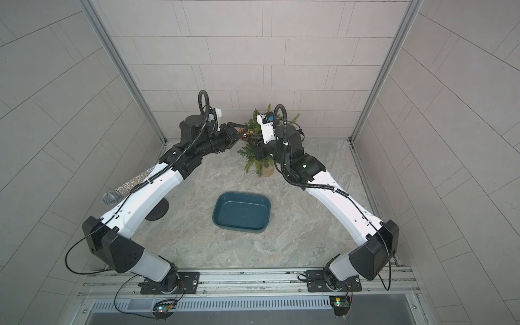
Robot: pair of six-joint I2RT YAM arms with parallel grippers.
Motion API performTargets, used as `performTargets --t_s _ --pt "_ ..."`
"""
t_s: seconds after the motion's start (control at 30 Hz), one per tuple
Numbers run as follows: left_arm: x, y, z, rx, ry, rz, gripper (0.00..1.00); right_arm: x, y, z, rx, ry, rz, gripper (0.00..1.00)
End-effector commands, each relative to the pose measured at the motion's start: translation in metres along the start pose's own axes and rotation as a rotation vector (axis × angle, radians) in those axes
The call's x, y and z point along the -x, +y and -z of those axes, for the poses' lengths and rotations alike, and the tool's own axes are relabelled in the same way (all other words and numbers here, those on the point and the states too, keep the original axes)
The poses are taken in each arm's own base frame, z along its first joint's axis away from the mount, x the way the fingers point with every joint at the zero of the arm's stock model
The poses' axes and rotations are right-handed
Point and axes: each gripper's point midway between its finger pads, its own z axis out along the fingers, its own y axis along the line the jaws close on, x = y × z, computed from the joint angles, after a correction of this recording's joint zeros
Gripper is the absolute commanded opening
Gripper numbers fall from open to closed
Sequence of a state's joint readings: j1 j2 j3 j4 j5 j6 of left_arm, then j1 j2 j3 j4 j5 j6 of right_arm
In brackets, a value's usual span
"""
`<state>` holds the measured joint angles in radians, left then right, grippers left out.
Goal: Decorate the small christmas tree with ornaments
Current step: Hang an ornament on the christmas tree.
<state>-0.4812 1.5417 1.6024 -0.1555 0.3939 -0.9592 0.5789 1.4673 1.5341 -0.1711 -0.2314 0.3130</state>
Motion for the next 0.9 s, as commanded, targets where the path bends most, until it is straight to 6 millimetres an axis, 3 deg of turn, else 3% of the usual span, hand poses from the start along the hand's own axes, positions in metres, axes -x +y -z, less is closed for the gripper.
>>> performTargets --t_s 0.0,0.17,0.4,0.87 --pt "0.007 -0.018 0.004 -0.035 -0.020 -0.032 0.32 0.007 0.002 0.002 -0.002 -0.020 0.022 0.29" --pt "0.007 -0.021 0.005 -0.042 -0.020 -0.033 0.32 0.005 -0.006 -0.001 -0.040 -0.021 0.033 0.26" --pt "0.007 -0.022 0.007 -0.048 -0.018 -0.035 0.32 0.008 -0.014 0.001 -0.088 -0.049 0.051 0.01" --pt "0.013 -0.006 0.008 0.024 -0.052 -0.060 0.32 0.006 -0.023 0.005 -0.099 -0.060 0.029 0.00"
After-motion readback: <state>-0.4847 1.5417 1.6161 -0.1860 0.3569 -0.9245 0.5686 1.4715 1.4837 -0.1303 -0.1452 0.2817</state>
